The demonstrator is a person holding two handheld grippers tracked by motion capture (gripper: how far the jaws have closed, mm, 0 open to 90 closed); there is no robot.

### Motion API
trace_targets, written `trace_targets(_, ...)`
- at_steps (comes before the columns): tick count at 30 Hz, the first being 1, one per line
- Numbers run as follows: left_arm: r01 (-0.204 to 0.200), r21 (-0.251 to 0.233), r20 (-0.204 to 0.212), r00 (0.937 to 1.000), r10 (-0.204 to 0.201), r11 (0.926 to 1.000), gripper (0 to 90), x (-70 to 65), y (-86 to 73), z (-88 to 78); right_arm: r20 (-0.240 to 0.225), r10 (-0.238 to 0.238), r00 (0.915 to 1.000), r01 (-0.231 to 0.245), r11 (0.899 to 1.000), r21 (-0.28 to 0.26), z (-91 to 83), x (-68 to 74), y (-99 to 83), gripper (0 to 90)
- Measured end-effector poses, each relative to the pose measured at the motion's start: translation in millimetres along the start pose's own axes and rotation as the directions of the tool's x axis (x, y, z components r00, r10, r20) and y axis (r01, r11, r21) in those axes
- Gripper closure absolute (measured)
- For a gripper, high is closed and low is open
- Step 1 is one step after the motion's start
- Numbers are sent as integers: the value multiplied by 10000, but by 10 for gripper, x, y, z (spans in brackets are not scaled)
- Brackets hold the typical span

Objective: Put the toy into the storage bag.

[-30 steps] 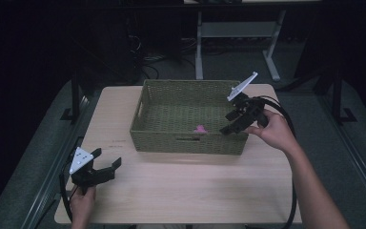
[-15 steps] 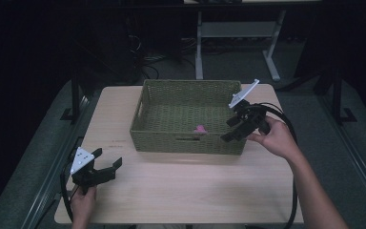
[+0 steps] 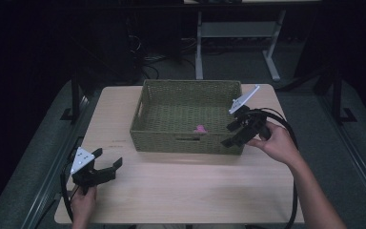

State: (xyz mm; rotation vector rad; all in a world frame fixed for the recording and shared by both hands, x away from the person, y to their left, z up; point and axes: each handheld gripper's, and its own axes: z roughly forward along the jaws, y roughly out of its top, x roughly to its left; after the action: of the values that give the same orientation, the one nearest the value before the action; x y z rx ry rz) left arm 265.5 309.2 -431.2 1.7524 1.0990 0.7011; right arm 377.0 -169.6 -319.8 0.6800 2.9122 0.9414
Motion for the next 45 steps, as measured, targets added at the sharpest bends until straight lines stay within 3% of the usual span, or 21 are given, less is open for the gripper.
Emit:
trace_targets(22,8,-4,9,10000,-8,10000,133,-4,-2,4,-225,119,9997,-122,9998,-135,110,95,-256,263)
trace_targets(45,5,-14,14,10000,-5,10000,133,-12,-2,6,-152,727,9972,-730,9971,-213,233,102,-646,258)
